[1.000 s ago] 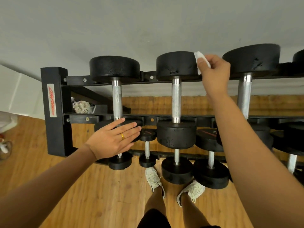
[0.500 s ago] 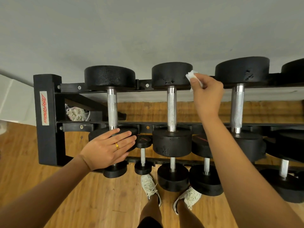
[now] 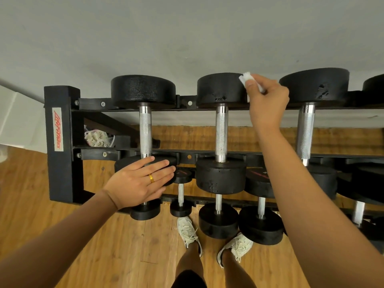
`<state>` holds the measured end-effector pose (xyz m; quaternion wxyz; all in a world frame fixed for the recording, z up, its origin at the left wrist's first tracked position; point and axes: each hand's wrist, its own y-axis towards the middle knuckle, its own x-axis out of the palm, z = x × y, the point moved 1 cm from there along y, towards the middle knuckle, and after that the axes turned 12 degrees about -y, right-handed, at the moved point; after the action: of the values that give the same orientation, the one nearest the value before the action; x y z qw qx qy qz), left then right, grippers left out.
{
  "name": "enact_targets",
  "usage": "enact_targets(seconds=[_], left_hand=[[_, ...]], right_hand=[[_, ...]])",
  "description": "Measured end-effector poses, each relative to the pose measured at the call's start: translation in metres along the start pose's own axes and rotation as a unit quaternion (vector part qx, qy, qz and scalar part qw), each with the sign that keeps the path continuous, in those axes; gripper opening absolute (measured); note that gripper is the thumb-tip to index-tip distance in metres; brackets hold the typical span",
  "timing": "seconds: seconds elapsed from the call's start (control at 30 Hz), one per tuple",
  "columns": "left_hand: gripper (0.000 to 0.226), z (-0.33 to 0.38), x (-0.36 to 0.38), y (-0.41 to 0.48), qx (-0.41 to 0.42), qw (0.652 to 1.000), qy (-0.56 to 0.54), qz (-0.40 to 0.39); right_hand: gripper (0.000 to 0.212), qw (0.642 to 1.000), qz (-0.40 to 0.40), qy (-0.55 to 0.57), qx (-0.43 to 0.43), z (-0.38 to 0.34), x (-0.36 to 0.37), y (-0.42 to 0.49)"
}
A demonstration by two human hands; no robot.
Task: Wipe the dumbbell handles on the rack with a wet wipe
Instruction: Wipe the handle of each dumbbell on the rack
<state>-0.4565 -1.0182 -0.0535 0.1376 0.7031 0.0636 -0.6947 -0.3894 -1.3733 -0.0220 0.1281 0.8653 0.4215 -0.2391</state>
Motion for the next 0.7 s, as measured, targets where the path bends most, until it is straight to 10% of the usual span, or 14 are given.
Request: enact_targets(seconds=[0.7], left_hand=[[0.039,0.001,0.000,0.002,0.004,1.000,-0.010,0.008]], right_hand=[[0.023,0.980,0.016,-0.107,-0.167,-0.016,0.004,-0.027]])
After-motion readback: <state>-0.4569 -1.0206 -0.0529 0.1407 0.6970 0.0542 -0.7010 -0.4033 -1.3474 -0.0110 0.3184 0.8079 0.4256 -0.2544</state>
